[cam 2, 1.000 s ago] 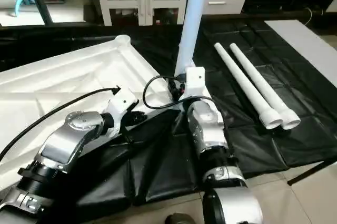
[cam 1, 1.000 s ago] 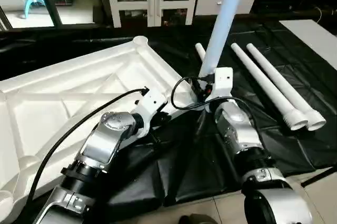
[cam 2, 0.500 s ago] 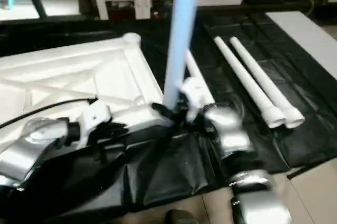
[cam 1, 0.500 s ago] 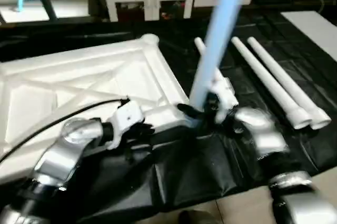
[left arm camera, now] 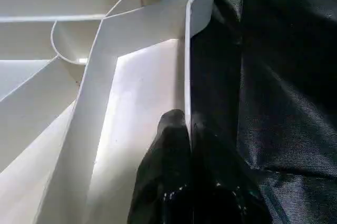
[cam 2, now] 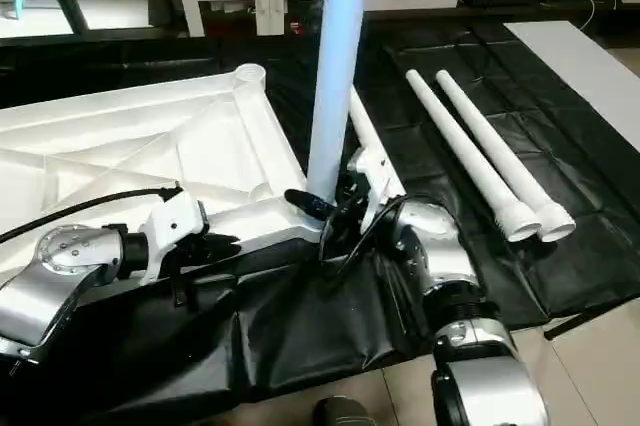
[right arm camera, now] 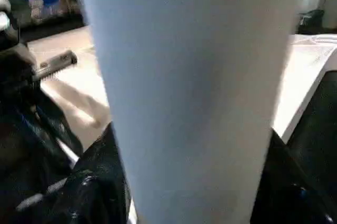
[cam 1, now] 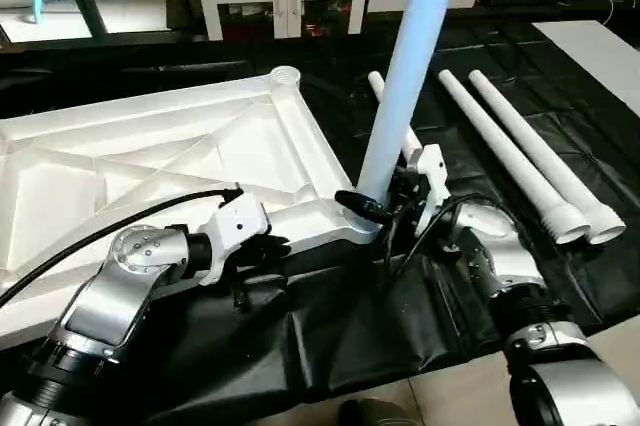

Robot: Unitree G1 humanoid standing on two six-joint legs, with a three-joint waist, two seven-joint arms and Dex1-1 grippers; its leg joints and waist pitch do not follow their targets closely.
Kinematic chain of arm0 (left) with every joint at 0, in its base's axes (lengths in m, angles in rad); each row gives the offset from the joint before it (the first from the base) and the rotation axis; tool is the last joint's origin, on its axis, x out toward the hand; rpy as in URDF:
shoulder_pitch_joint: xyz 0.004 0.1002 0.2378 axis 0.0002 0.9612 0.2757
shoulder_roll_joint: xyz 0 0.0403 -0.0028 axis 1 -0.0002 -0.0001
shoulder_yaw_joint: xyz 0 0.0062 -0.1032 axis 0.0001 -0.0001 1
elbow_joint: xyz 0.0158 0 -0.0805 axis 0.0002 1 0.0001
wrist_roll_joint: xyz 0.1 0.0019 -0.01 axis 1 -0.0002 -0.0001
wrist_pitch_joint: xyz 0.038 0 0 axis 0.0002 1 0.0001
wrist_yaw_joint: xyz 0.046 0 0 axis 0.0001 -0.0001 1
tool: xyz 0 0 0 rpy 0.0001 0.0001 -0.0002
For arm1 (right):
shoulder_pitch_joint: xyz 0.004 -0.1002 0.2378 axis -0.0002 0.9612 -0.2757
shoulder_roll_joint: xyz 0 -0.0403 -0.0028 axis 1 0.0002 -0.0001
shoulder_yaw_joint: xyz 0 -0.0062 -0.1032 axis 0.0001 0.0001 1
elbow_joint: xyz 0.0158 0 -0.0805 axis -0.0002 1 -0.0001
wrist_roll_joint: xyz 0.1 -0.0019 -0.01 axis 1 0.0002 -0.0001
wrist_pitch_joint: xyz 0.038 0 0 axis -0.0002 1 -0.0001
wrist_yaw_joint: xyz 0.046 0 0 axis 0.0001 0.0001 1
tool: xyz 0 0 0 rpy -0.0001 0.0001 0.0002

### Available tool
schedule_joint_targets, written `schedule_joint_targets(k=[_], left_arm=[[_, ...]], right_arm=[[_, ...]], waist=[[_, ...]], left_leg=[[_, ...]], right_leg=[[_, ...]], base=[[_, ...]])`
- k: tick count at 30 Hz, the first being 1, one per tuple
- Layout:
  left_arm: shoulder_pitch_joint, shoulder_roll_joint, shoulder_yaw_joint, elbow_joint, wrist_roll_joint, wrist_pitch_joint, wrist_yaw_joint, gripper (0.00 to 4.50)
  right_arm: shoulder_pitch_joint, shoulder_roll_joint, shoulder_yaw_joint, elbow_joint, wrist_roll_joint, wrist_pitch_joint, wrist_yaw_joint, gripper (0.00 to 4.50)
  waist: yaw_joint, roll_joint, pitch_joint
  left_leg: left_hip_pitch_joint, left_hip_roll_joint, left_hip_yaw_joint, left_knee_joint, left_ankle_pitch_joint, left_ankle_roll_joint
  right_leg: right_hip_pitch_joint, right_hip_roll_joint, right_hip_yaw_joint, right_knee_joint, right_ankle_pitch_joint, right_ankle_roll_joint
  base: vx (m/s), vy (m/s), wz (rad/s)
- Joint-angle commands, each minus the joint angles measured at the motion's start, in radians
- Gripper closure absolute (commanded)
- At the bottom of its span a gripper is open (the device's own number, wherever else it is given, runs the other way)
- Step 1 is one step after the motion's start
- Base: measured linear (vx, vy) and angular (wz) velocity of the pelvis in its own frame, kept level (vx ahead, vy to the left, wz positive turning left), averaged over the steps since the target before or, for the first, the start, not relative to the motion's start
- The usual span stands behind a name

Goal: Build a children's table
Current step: Rotate leg to tighten

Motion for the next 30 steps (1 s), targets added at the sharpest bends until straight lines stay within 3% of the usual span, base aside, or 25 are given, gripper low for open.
schedule_joint_targets(k=[1, 8, 14, 18, 20, 21, 23, 25, 29, 30], left_arm=[[0.029, 0.013, -0.031, 0.035, 0.013, 0.019, -0.007, 4.50], [0.023, -0.006, -0.047, 0.032, 0.023, 0.032, 0.010, 4.50], [-0.022, -0.081, -0.069, 0.068, 0.068, 0.099, 0.114, 4.50], [-0.079, -0.179, -0.073, 0.115, 0.102, 0.176, 0.236, 4.50], [-0.135, -0.275, -0.067, 0.167, 0.109, 0.237, 0.329, 4.50], [-0.154, -0.312, -0.062, 0.185, 0.107, 0.255, 0.360, 4.50], [-0.197, -0.394, -0.059, 0.222, 0.094, 0.287, 0.403, 4.50], [-0.198, -0.399, -0.073, 0.217, 0.093, 0.277, 0.385, 4.50], [-0.160, -0.344, -0.089, 0.179, 0.091, 0.207, 0.317, 4.50], [-0.133, -0.306, -0.082, 0.157, 0.085, 0.206, 0.273, 4.50]], right_arm=[[0.002, 0.007, -0.031, -0.010, 0.037, 0.022, -0.010, 2.27], [0.051, 0.039, -0.031, -0.010, -0.011, 0.044, -0.176, 2.46], [0.107, 0.087, -0.030, -0.023, -0.092, 0.053, -0.433, 2.48], [0.113, 0.146, -0.046, -0.006, -0.116, 0.078, -0.621, 2.51], [0.105, 0.206, -0.057, 0.019, -0.123, 0.105, -0.762, 2.51], [0.103, 0.228, -0.058, 0.027, -0.127, 0.109, -0.807, 2.51], [0.101, 0.273, -0.020, 0.032, -0.167, 0.070, -0.848, 2.51], [0.094, 0.283, -0.018, 0.025, -0.155, 0.052, -0.819, 2.51], [0.080, 0.259, -0.043, 0.008, -0.111, 0.044, -0.736, 2.51], [0.079, 0.233, -0.036, -0.027, -0.073, 0.018, -0.585, 2.51]], waist=[[0.007, 0.005, -0.068], [0.007, 0.005, -0.065], [0.007, 0.004, -0.058], [0.013, 0.008, -0.049], [0.015, 0.008, -0.049], [0.016, 0.008, -0.049], [0.019, 0.002, -0.048], [0.022, 0.003, -0.048], [0.020, 0.004, -0.052], [0.016, 0.003, -0.053]], left_leg=[[0.007, 0.033, -0.009, -0.057, -0.065, 0.153], [0.008, 0.032, -0.010, -0.057, -0.093, 0.129], [0.015, 0.030, -0.010, -0.062, -0.167, 0.057], [0.029, 0.027, -0.015, -0.068, -0.273, 0.009], [0.030, 0.027, -0.014, -0.070, -0.277, -0.002], [0.039, 0.025, -0.012, -0.069, -0.289, -0.009], [0.036, 0.021, -0.012, -0.068, -0.313, -0.006], [0.032, 0.021, -0.016, -0.071, -0.326, 0.005], [0.018, 0.023, -0.023, -0.077, -0.317, 0.019], [0.015, 0.023, -0.023, -0.078, -0.309, 0.025]], right_leg=[[0.068, -0.067, 0.049, -0.054, -0.013, -0.313], [0.066, -0.067, 0.049, -0.059, -0.069, -0.298], [0.059, -0.064, 0.052, -0.075, -0.199, -0.252], [0.050, -0.066, 0.050, -0.095, -0.367, -0.202], [0.046, -0.063, 0.051, -0.097, -0.361, -0.191], [0.039, -0.060, 0.051, -0.100, -0.370, -0.179], [0.039, -0.059, 0.050, -0.103, -0.390, -0.165], [0.041, -0.063, 0.049, -0.107, -0.408, -0.147], [0.050, -0.065, 0.047, -0.101, -0.379, -0.140], [0.053, -0.066, 0.047, -0.099, -0.359, -0.146]], base=[[0.000, 0.000, 0.00], [0.000, 0.000, 0.00], [0.000, 0.000, 0.00], [0.000, 0.000, 0.00], [0.000, 0.000, 0.00], [0.000, 0.000, 0.00], [0.000, 0.000, 0.00], [0.000, 0.000, 0.00], [0.000, 0.000, 0.00], [0.000, 0.000, 0.00]])
